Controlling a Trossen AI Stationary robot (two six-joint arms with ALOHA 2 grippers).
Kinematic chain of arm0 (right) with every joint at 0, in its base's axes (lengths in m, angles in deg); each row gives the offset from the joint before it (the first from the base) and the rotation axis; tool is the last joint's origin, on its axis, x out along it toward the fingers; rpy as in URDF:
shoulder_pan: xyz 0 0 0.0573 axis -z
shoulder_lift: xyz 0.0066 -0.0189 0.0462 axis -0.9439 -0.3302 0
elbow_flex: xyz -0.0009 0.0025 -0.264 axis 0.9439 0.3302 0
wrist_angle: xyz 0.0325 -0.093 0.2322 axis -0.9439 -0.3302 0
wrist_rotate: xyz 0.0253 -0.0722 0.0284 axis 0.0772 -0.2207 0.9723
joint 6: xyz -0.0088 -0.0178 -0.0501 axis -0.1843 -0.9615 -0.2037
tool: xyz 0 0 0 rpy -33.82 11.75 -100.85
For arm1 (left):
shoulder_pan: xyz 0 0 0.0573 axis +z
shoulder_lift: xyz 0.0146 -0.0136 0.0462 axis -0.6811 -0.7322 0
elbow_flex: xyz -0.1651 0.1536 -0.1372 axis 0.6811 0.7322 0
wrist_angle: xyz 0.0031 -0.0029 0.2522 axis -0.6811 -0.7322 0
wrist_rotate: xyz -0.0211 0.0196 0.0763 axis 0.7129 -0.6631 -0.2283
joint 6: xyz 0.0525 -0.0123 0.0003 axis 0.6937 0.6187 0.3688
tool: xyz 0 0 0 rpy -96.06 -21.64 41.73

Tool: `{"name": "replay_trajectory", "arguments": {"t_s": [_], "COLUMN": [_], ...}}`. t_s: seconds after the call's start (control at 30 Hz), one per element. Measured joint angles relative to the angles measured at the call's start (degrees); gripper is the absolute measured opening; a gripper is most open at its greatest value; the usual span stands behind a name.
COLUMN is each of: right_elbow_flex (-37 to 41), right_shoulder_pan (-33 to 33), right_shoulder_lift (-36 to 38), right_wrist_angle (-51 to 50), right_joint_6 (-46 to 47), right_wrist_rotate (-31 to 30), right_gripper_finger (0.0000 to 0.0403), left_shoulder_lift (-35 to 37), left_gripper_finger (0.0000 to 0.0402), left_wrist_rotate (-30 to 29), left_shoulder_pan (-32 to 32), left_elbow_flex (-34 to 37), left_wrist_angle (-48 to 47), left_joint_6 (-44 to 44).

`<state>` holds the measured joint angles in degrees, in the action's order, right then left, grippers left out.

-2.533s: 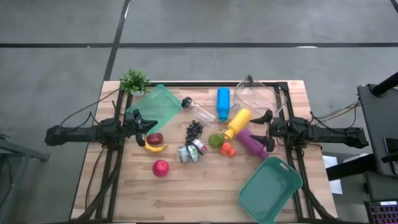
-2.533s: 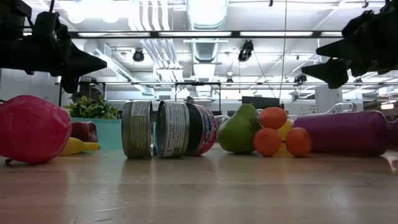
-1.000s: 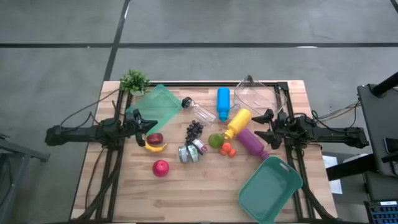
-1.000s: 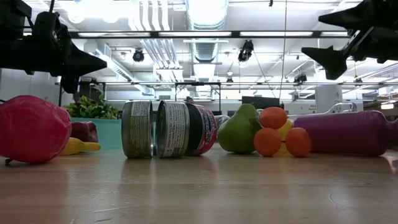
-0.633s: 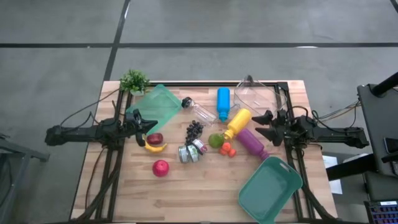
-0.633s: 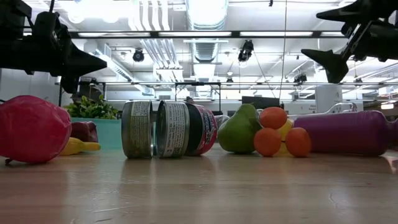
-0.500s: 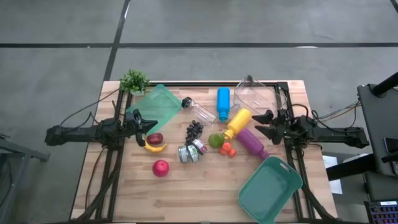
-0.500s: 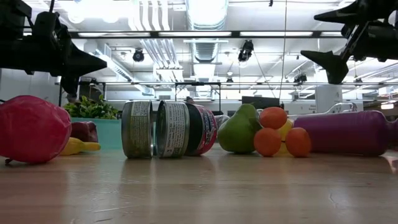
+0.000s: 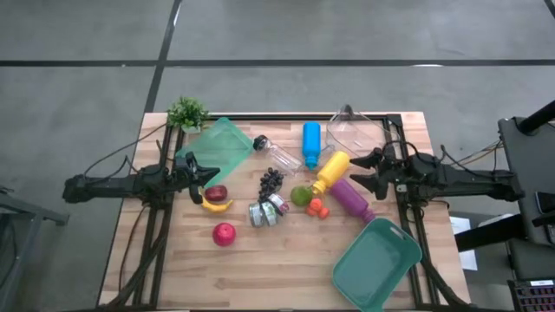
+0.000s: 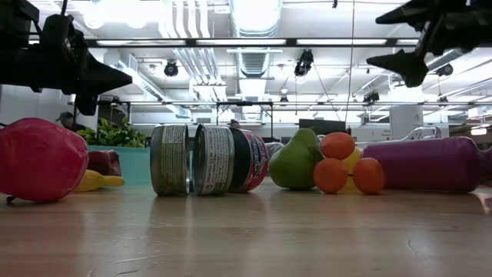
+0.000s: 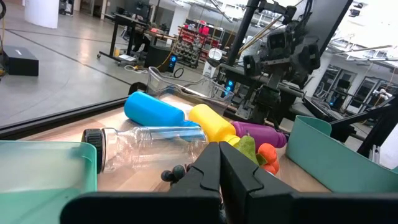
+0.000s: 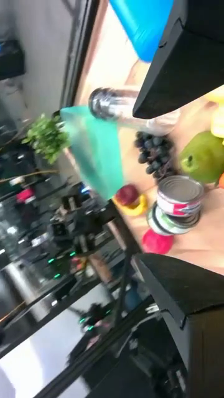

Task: Pick & Place Food Item
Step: Put the transparent water bottle into the transparent bin

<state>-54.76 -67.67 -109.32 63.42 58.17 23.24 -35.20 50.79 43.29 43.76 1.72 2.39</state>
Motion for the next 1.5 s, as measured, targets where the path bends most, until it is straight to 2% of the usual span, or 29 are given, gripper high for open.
{"name": "replay_trajectory", "arguments": {"t_s": [0.2, 0.53, 1.03, 1.5], "right_elbow_flex": [-9.0, -14.8, -15.5, -15.5], "right_shoulder_pan": [0.0, 0.0, 0.1, 3.0], "right_shoulder_lift": [-7.2, -15.1, -16.3, -16.3], "right_wrist_angle": [-5.5, -7.2, -7.2, -7.2], "right_joint_6": [-3.0, -4.5, -3.1, -1.3], "right_wrist_rotate": [-1.3, -1.5, -1.9, -1.5], "right_gripper_finger": [0.0368, 0.0368, 0.0368, 0.0368], "left_shoulder_lift": [0.0, 0.0, 0.0, 0.0], "left_gripper_finger": [0.0001, 0.0001, 0.0001, 0.0001], "left_wrist_rotate": [0.0, 0.0, 0.0, 0.0], "left_shoulder_pan": [0.0, 0.0, 0.0, 0.0], "left_elbow_flex": [0.0, 0.0, 0.0, 0.0], "left_wrist_angle": [0.0, 0.0, 0.0, 0.0], "left_joint_6": [0.0, 0.0, 0.0, 0.0]}}
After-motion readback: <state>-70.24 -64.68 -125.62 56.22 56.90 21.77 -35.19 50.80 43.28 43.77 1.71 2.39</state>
